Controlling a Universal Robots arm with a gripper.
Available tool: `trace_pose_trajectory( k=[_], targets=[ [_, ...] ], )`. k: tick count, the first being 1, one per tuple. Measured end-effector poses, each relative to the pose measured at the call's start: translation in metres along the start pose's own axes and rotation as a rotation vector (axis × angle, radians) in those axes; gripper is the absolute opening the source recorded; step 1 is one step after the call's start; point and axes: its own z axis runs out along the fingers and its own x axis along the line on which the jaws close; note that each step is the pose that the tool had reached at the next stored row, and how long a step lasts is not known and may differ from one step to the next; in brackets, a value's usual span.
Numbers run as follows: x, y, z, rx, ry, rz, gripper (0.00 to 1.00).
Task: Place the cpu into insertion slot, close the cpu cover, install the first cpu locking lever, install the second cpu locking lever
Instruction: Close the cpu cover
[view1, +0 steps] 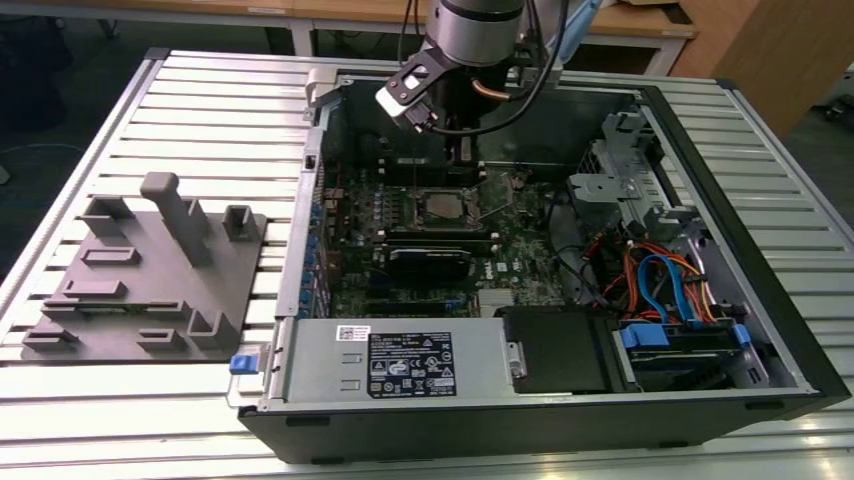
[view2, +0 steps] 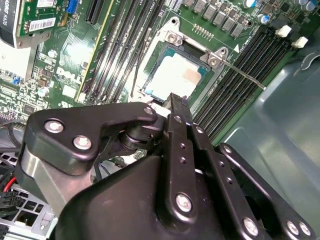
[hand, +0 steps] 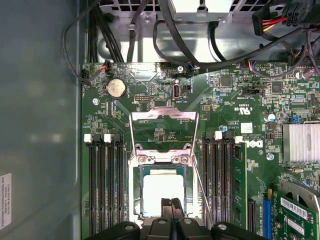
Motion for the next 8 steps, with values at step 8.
trace_pose_trajectory(
  k=[8],
  targets=[
    [0.0000, 0.0001, -0.0055, -0.0001, 0.0003, 0.000, 0.10]
  ],
)
